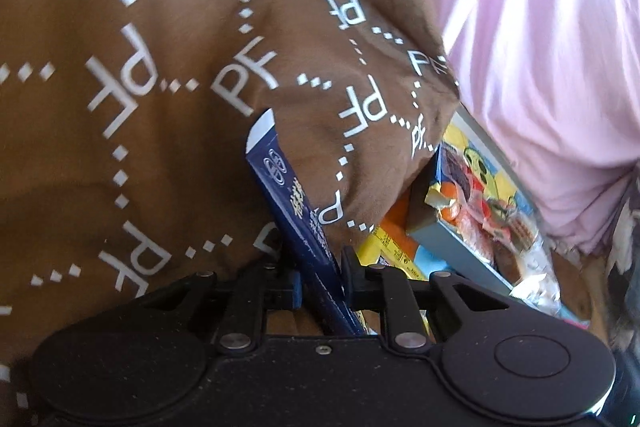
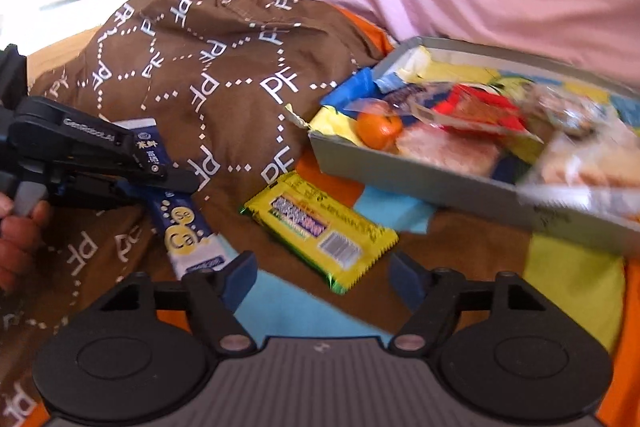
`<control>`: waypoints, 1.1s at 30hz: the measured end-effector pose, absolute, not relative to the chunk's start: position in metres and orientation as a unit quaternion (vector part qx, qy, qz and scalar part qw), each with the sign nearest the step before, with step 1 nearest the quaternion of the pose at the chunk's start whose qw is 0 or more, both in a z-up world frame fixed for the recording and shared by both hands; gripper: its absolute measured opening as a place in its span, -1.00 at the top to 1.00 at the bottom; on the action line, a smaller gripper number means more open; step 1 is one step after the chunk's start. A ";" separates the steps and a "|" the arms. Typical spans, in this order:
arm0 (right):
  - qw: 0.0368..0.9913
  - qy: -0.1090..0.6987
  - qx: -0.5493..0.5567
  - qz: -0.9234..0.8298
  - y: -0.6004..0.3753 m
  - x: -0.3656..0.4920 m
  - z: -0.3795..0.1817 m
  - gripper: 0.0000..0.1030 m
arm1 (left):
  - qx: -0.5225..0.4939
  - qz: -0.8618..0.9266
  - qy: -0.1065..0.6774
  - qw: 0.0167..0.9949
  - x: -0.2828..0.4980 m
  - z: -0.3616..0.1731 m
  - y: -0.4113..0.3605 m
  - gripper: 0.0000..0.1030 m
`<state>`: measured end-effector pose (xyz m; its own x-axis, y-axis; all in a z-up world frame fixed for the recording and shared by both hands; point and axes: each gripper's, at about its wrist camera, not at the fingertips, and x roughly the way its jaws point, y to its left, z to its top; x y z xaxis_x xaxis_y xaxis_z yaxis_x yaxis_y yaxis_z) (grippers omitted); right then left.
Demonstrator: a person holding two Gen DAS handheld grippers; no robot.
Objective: Organize snacks
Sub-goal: 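Close the left gripper on the blue tube while the right gripper closes on the yellow bar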
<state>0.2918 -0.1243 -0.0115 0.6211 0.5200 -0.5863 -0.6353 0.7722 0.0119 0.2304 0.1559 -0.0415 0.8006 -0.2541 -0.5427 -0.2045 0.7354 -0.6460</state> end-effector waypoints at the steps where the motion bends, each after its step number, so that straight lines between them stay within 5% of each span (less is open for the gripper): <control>1: 0.894 0.290 -0.106 0.325 -0.120 0.297 -0.013 -0.57 | -0.354 -0.015 0.315 0.880 0.232 -0.040 0.154 0.61; 12: 0.867 0.310 -0.122 0.371 -0.092 0.342 -0.026 -0.76 | -0.328 -0.023 0.312 0.892 0.243 -0.038 0.149 0.61; 20: 0.856 0.328 -0.166 0.364 -0.084 0.319 -0.027 -0.07 | -0.326 -0.027 0.318 0.890 0.238 -0.035 0.149 0.61; 33: 0.850 0.341 -0.206 0.346 -0.098 0.242 -0.020 0.02 | -0.323 -0.034 0.332 0.886 0.196 -0.027 0.141 0.72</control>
<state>0.2421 -0.0985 -0.0200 0.5282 0.4467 -0.7221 -0.7278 0.6762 -0.1141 0.1965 0.1414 -0.0267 0.7768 -0.2747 -0.5666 -0.1544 0.7892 -0.5944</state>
